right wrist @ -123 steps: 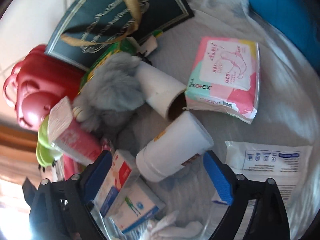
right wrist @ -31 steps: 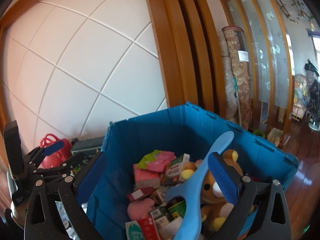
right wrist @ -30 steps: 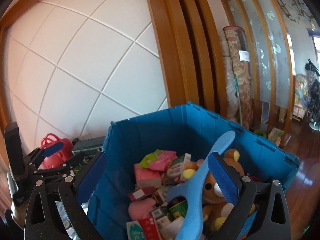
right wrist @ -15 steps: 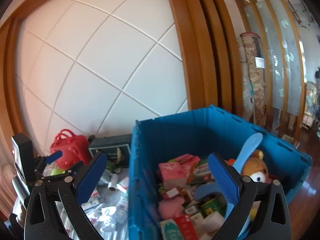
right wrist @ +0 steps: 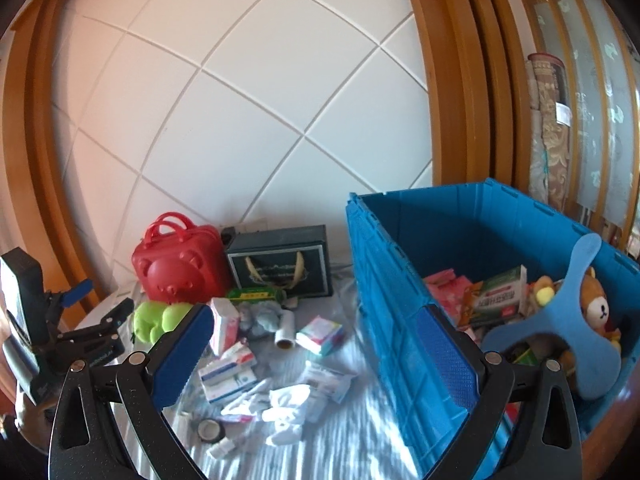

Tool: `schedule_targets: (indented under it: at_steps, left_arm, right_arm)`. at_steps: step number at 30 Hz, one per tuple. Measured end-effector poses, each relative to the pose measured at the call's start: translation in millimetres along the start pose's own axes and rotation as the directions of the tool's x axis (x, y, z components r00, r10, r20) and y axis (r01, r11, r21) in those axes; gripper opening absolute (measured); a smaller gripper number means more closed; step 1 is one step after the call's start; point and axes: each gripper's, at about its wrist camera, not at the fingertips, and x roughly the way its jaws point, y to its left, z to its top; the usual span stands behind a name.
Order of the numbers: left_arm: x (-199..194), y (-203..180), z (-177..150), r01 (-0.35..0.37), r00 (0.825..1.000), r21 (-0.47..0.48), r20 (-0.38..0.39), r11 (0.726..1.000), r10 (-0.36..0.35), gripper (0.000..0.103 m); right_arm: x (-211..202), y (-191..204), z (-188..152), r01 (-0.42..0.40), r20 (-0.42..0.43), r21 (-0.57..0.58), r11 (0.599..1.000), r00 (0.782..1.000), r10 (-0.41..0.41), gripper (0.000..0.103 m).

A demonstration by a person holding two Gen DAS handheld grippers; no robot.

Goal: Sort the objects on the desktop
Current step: 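Move both tools back to the pile on the table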

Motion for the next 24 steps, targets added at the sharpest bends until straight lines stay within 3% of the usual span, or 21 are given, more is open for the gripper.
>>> schedule_targets:
  at_steps: [5,10,15,24]
  left_arm:
    - [7.6,47.7,-34.3,-0.085,0.996,0.054,-0.03,0.995,0.087,0.079]
    - [22.9,70.9,-73.5,-0.09,0.989,0.022,-0.12,0.996,0.092,0.079]
    - [35.6,60.4,-114.1,-0.052,0.976,-0.004,-0.214,0.999,0.05,0.079]
    - [69.2,4.4,-185.4,0.043,0.928,-0.011,-0.371,0.999,-0.044,0.079]
  right_arm:
    - [22.1,23.9,-22.8,0.002,-0.09,0.007,1.0,0.996,-0.001,0.103]
    - [39.0,34.4,-37.5,-0.043,-0.133,0.016,0.999,0.99,0.044,0.103]
    - [53.6,36.9,-31.8,-0.076,-0.124,-0.006,0.997,0.989,0.074,0.103]
    - [91.0,34.3,-46.7,-0.15,-0.188,-0.079,0.986,0.973,0.133,0.103]
